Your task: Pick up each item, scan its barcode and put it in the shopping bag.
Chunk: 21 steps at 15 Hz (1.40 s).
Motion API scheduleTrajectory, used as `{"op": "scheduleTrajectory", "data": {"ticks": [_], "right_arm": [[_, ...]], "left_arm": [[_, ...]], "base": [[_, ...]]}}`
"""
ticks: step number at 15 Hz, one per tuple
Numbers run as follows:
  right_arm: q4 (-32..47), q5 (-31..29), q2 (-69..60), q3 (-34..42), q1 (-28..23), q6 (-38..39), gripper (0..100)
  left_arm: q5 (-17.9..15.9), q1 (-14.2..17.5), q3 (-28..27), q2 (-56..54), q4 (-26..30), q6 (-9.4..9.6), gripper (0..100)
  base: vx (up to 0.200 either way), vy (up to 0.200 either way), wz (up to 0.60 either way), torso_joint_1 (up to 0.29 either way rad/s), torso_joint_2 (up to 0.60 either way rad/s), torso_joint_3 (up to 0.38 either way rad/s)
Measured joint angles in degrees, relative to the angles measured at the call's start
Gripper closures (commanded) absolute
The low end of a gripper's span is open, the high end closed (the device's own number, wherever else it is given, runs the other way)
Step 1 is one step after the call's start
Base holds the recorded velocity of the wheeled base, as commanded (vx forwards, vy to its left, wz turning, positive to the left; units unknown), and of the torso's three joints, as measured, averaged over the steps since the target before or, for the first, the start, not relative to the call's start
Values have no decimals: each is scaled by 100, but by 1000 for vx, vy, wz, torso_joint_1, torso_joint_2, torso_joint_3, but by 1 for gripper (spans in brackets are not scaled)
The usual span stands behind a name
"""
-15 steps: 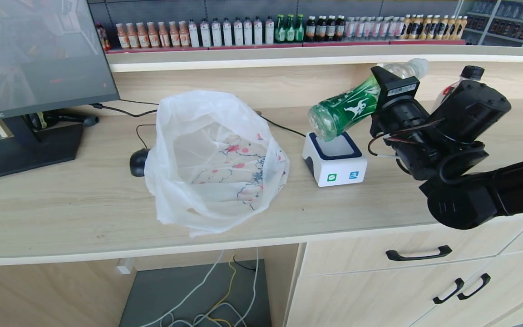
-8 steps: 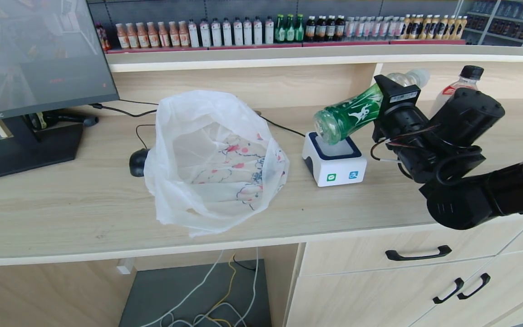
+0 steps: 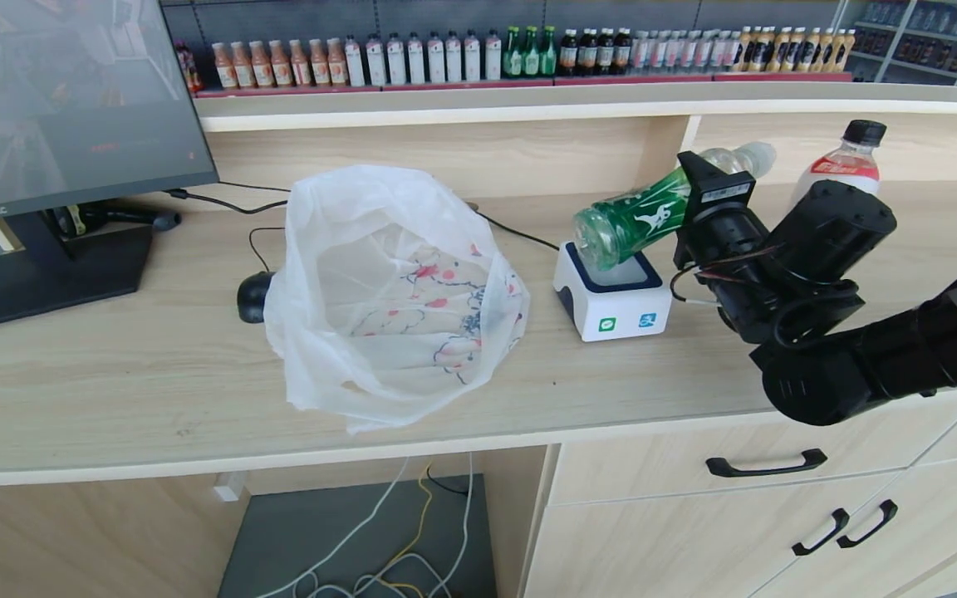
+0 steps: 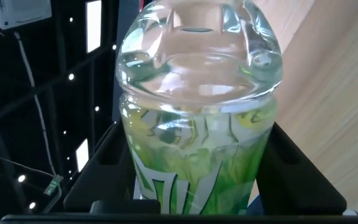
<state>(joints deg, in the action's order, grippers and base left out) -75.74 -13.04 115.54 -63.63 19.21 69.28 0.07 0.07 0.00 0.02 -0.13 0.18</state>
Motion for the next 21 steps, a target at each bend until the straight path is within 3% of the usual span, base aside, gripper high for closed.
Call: {"op": "scheduleTrajectory", "data": {"ticks": [21], "right_arm": [[-101,29,100,11,10,24,100]], "left_arm": [[-2,2,0,0,-2,0,0]], "base": [[0,0,0,0,0,0]]}}
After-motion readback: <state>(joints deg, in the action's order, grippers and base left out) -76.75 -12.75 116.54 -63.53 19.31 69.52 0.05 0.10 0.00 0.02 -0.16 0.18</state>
